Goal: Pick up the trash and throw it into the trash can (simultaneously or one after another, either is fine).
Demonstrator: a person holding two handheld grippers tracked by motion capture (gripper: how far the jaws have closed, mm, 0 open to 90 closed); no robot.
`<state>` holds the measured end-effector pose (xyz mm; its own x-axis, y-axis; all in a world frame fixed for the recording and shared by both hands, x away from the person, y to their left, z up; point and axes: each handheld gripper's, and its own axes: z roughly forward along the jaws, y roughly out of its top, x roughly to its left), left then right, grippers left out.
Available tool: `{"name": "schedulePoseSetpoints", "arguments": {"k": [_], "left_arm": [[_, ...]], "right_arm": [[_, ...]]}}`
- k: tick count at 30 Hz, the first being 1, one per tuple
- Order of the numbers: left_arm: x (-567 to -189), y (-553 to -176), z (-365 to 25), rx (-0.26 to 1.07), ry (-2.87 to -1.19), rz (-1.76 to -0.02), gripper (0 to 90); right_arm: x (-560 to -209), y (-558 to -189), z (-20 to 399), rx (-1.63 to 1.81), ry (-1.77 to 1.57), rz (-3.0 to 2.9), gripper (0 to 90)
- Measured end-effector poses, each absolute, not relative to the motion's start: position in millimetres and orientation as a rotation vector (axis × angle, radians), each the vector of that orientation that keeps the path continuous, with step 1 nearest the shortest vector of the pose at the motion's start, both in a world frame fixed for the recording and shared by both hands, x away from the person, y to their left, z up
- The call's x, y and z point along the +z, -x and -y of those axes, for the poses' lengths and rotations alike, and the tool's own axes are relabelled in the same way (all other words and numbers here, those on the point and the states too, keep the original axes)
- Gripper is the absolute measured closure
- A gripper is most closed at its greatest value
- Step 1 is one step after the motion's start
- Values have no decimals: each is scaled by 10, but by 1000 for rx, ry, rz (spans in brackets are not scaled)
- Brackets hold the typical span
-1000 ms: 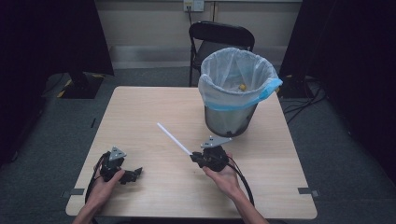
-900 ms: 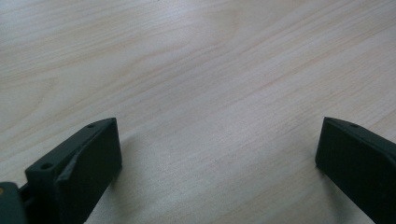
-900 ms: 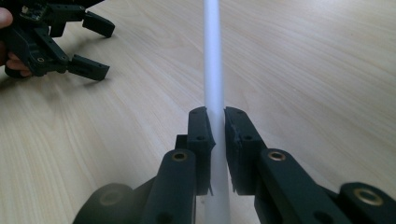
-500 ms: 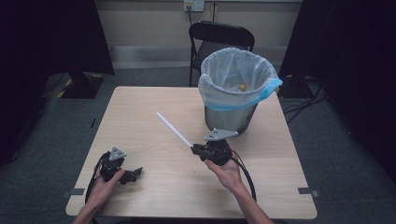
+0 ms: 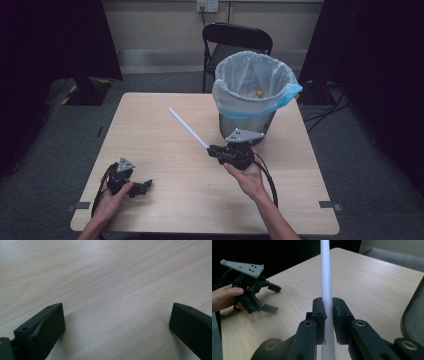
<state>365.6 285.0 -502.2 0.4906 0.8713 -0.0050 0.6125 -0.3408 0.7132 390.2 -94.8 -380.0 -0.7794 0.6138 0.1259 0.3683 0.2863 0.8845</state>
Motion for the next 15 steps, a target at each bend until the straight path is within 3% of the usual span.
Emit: {"name": "schedulePoseSetpoints", "arguments": {"k": [15], "left_arm": [[-5022,-3657,-2850,503,-2077,-1216,0]], "right_arm": [[-3354,-3968,1126,1571,-863,-2210,812]]}}
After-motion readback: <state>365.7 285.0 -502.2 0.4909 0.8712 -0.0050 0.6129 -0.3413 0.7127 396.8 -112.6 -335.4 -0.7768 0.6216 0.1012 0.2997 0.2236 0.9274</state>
